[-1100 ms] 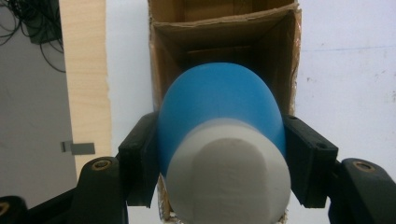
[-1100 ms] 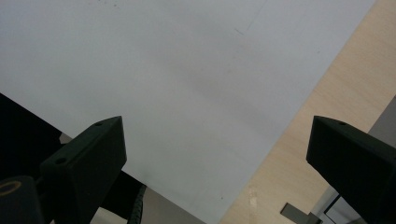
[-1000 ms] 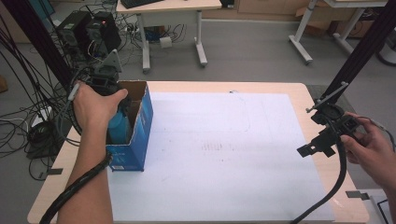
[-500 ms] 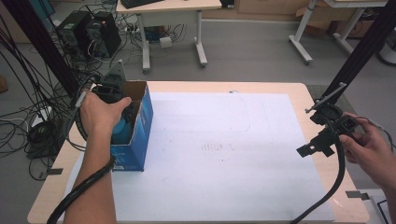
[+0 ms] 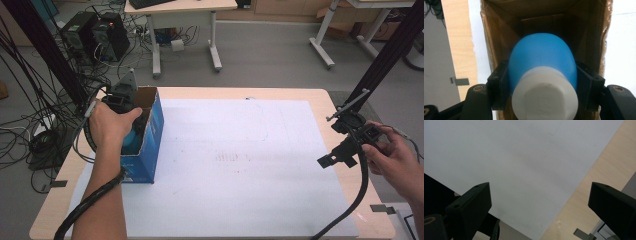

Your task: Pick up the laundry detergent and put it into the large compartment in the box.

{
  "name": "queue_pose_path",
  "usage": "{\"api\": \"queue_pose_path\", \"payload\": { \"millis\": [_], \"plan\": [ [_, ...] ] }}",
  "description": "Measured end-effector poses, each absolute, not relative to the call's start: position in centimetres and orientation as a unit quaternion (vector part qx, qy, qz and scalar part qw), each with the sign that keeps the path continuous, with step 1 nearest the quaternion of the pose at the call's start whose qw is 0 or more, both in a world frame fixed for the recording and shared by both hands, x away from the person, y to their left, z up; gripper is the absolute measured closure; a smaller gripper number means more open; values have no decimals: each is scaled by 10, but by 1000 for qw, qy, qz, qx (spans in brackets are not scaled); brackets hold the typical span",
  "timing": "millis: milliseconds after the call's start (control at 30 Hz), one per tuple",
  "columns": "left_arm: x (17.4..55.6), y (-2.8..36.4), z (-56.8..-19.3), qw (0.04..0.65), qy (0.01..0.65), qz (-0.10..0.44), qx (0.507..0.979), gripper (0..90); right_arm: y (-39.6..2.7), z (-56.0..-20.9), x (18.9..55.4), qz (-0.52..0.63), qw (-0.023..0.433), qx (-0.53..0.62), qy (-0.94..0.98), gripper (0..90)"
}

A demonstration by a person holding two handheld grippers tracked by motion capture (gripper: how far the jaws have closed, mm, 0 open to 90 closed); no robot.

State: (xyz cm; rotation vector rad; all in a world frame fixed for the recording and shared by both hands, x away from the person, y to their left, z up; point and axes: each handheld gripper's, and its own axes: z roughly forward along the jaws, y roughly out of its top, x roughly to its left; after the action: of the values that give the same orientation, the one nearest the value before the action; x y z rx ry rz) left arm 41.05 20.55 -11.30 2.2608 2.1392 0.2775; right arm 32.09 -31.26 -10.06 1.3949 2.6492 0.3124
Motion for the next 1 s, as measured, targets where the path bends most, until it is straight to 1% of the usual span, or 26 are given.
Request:
{"api": "queue_pose_path", "payload": {
  "millis": [300,800,1000],
  "plan": [
    [413,208,-123,-1,686,85,723,374,-314,-103,323,101,65,464,878,46],
    [412,212,-124,7,690,90,718,370,-307,-103,325,96,66,463,879,46],
    [412,212,-120,10,693,88,715,352,-308,-104,325,94,66,464,878,46]
  ]
}}
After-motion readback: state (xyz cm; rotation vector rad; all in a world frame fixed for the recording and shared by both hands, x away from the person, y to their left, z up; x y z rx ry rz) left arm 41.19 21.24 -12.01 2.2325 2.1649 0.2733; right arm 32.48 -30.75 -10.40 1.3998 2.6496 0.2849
